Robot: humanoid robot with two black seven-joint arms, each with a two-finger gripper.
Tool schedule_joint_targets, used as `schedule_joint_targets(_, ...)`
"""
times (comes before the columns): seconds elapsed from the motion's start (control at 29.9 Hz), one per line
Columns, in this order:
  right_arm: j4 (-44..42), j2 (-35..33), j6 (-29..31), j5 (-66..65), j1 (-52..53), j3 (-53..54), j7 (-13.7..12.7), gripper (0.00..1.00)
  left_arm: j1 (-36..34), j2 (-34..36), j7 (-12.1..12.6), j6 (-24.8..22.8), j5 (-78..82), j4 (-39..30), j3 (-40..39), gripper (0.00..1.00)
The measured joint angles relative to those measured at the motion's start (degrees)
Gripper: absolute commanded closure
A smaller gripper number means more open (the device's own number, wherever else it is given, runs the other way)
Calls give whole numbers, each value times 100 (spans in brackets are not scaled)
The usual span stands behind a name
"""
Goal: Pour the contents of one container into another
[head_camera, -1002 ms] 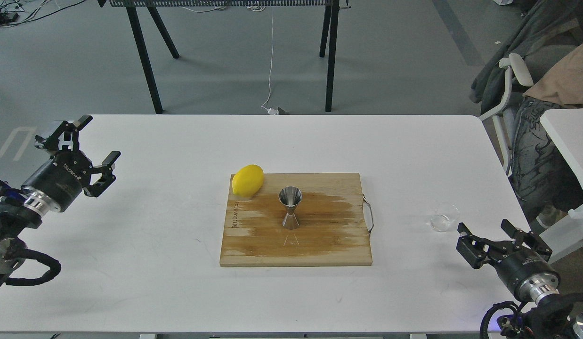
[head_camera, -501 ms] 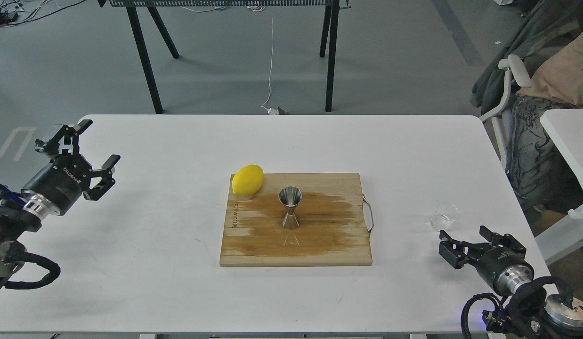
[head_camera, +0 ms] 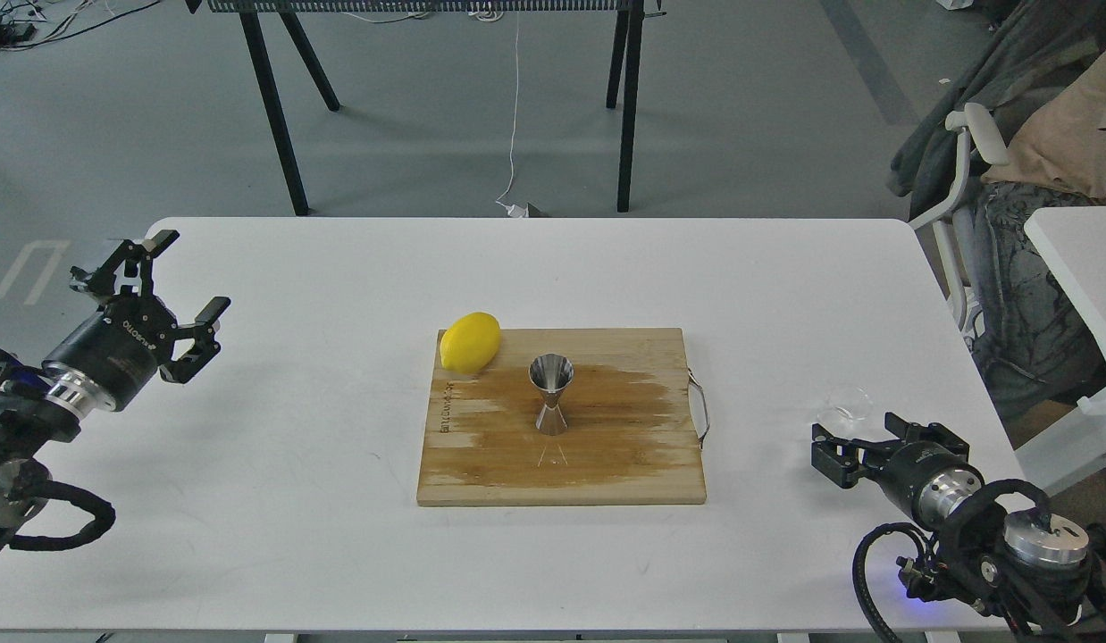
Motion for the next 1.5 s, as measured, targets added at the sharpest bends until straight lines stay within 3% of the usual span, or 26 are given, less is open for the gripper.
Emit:
schedule_joint_targets(0.63,-345,120,-294,-95,399,-40,4,14,-1,-25,2,0,-2,107,25,1)
schedule_joint_targets(0.94,-421,174,-294,-98,457,-40,4,15,-1,-49,1,0,3,107,26,1)
schedule_joint_targets(1.5,-517,231,-291,-106,533,-40,4,28,-19,-42,1,0,-5,113,19,1)
